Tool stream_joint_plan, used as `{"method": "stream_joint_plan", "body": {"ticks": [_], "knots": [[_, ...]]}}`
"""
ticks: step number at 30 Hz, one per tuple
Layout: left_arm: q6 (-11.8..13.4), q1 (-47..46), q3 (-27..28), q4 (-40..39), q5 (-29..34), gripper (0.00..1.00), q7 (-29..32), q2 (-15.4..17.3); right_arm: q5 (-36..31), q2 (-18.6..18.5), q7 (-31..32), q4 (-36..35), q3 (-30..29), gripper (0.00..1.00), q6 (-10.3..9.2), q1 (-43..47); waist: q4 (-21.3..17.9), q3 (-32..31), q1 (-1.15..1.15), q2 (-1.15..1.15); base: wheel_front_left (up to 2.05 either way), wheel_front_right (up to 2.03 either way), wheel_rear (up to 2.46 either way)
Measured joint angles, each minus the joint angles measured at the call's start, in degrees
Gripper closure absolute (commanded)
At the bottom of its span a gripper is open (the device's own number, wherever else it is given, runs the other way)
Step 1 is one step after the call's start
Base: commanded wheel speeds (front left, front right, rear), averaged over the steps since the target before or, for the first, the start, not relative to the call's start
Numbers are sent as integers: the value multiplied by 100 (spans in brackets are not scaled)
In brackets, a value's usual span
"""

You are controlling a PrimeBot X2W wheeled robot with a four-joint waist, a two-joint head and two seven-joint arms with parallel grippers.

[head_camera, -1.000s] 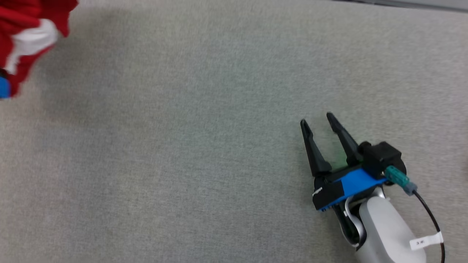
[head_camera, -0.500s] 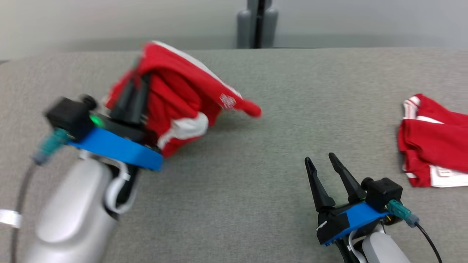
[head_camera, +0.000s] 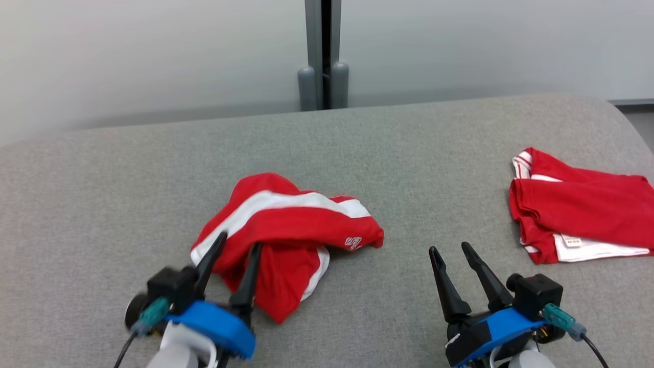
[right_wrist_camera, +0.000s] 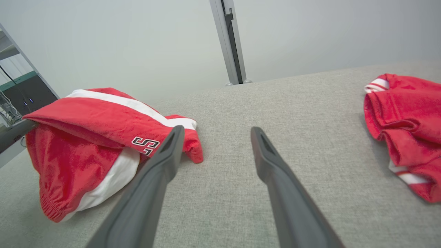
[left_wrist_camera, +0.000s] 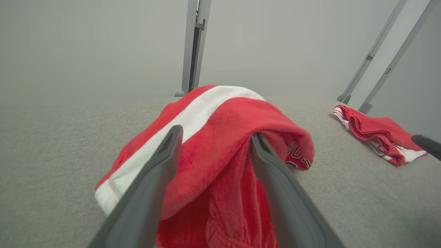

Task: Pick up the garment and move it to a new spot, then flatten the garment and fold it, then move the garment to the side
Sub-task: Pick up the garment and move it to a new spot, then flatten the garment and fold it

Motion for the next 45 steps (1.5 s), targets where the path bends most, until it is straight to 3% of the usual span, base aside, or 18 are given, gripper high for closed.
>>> {"method": "stream_joint_plan", "body": {"ticks": [6, 12, 18, 27, 33, 45], "knots": [[0, 802, 601, 212, 172, 0, -1, -111, 41, 0, 0, 52, -97, 0, 0, 170, 129, -284, 0, 0, 0, 0, 0], [0, 1447, 1558, 78, 453, 0, -1, -389, 58, 1, 0, 82, -244, 0, 0, 369, 221, -570, 0, 0, 0, 0, 0], [0, 1769, 2012, -120, 676, 0, -1, -587, 53, -1, 0, 146, -333, 0, 0, 533, 260, -680, 0, 0, 0, 0, 0], [1, 1778, 1815, -177, 745, 0, -1, -692, -69, 1, 1, 413, -324, 0, 0, 459, 381, -577, 1, 0, 0, 0, 0], [0, 1612, 1490, -249, 601, 0, -1, -604, 169, -3, 0, 921, -345, 0, 0, -380, 651, -328, 1, 0, 0, 0, 0], [1, 1160, 1165, -260, 181, 0, -1, -166, 520, 0, 1, 3041, -193, 0, 0, -2110, 1407, 406, 2, 0, 0, 0, 0]]}}
